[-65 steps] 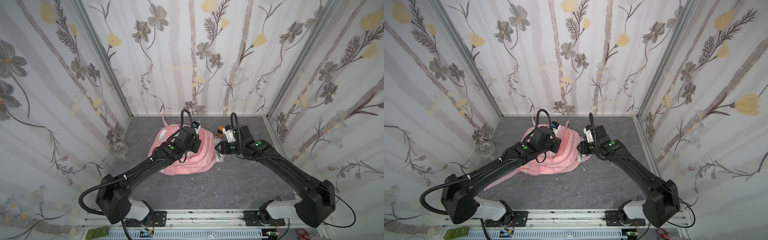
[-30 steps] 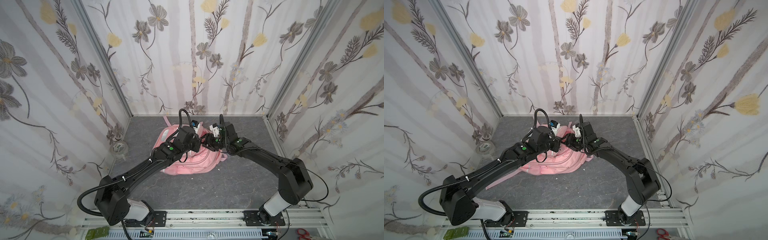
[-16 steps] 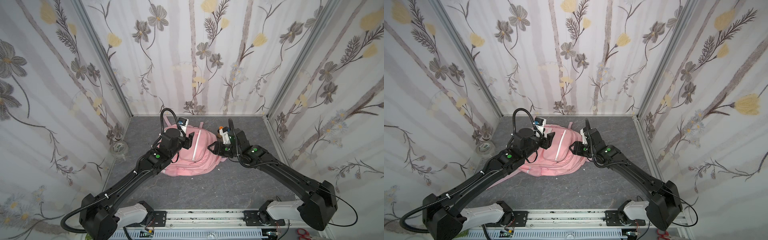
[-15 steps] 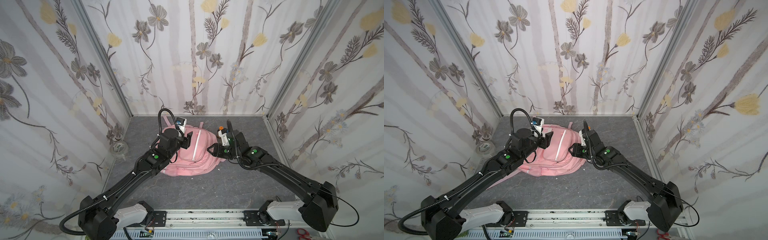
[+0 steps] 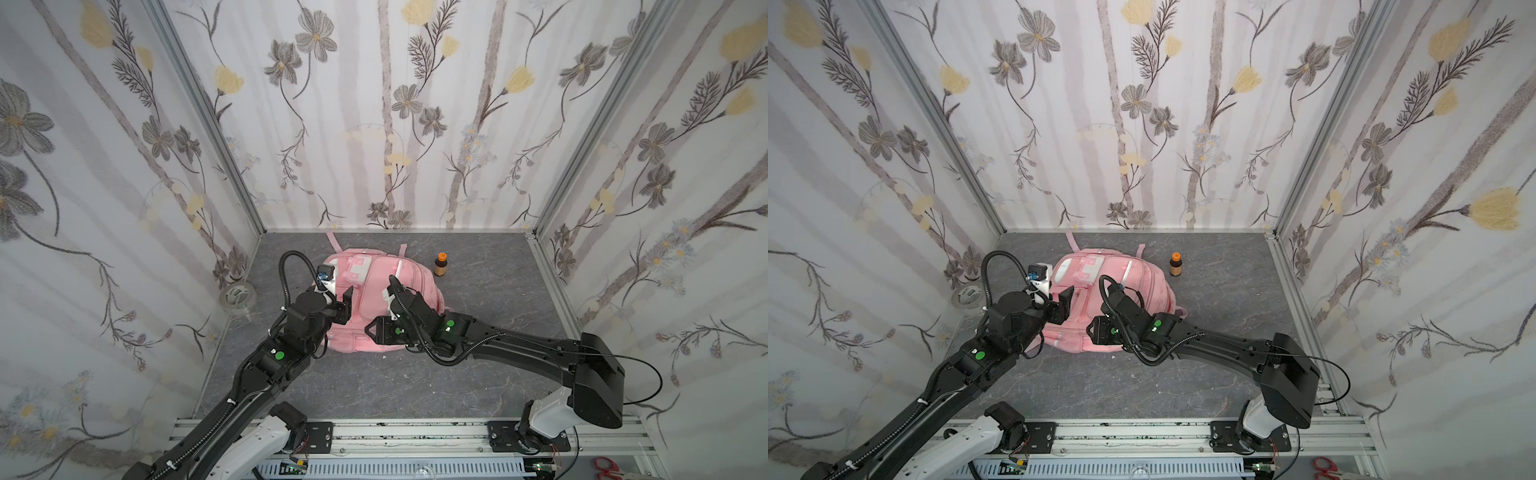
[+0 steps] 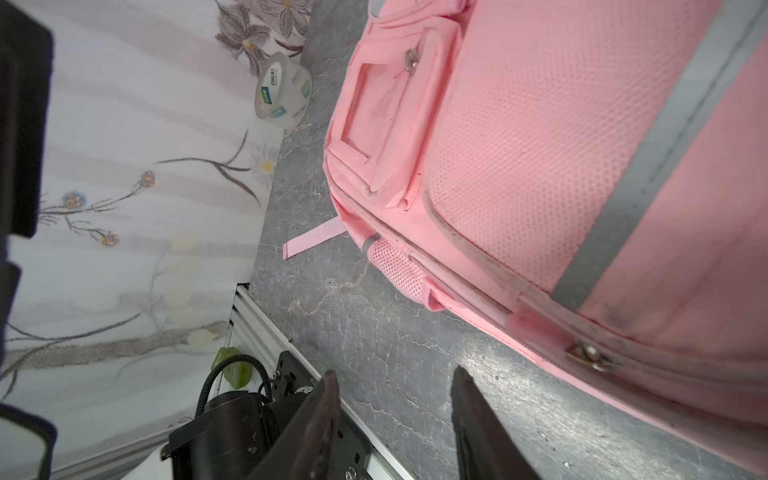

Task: Pack the student bag

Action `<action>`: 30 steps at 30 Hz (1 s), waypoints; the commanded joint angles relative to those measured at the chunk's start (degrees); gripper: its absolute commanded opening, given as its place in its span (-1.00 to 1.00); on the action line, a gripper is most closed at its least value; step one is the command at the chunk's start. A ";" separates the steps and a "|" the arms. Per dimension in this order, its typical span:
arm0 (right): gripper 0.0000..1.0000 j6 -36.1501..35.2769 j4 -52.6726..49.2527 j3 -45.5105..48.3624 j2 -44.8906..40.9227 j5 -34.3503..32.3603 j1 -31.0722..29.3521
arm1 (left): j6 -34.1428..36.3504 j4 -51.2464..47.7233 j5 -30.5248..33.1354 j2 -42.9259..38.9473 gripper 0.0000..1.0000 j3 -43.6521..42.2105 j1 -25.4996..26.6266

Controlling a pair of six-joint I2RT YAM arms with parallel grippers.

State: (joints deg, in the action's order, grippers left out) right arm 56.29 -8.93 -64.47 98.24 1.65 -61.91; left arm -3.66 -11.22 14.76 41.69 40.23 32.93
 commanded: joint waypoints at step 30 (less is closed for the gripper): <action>-0.08 6.40 -4.40 -1.45 7.24 -10.30 3.29 | -5.08 -11.36 4.81 -12.63 0.29 -4.40 -0.02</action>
State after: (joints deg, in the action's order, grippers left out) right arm 62.08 -11.44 -64.88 105.10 -4.34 -58.65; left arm -7.77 -21.28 18.09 29.43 35.86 32.93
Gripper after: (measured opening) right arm 0.461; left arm 0.648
